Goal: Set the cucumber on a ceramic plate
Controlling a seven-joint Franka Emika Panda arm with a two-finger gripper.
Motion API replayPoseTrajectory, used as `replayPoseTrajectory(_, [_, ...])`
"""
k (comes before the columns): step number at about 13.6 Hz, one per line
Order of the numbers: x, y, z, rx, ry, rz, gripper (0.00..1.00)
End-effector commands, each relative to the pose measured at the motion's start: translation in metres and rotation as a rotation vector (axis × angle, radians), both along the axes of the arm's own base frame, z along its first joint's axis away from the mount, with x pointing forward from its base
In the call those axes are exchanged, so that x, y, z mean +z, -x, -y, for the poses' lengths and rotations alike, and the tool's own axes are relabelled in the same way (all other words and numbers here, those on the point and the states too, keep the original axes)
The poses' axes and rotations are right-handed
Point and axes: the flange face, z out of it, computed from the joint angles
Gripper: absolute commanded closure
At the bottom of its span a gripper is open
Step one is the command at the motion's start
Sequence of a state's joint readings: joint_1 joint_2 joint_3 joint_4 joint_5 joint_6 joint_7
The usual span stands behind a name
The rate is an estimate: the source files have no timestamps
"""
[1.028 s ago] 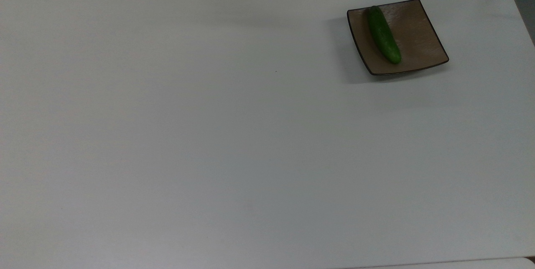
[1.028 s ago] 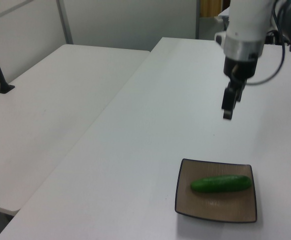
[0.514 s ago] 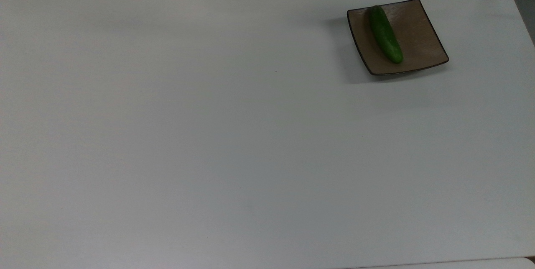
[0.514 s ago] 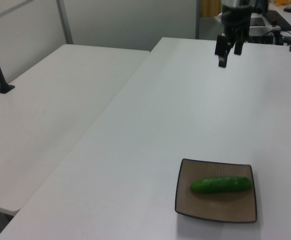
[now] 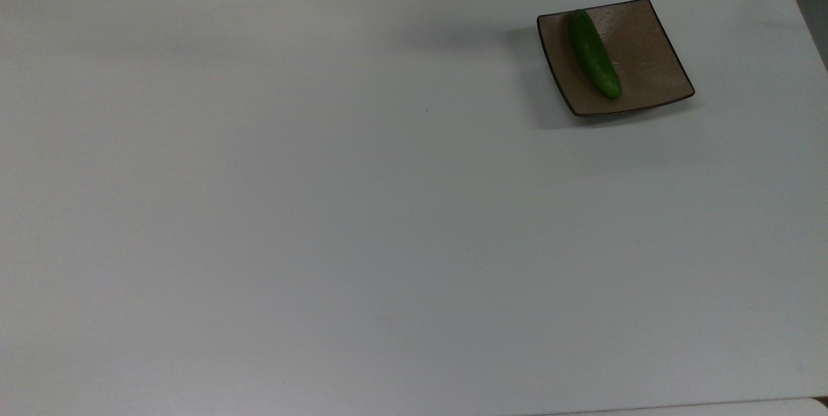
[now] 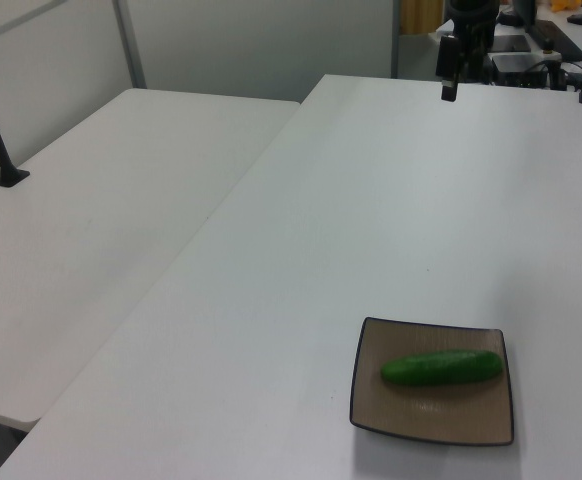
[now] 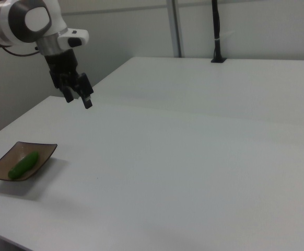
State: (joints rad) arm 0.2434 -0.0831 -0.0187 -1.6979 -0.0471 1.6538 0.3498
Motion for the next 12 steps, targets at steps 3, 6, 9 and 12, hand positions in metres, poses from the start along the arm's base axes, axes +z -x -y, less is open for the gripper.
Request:
replayPoseTrajectory(3, [-0.0143,-0.0167,0.0300,0.314,-0.084,0.007,0.00])
replayPoseTrajectory(6, [-0.0150,-0.0169,0.0286,0.374,-0.105,0.008,0.00])
replayPoseTrajectory(9, [-0.0127,-0.0166,0.0276,0.378,-0.108,0.017,0.00])
replayPoseTrajectory(12, [-0.0128,-0.0168,0.0258,0.382,-0.108,0.017,0.00])
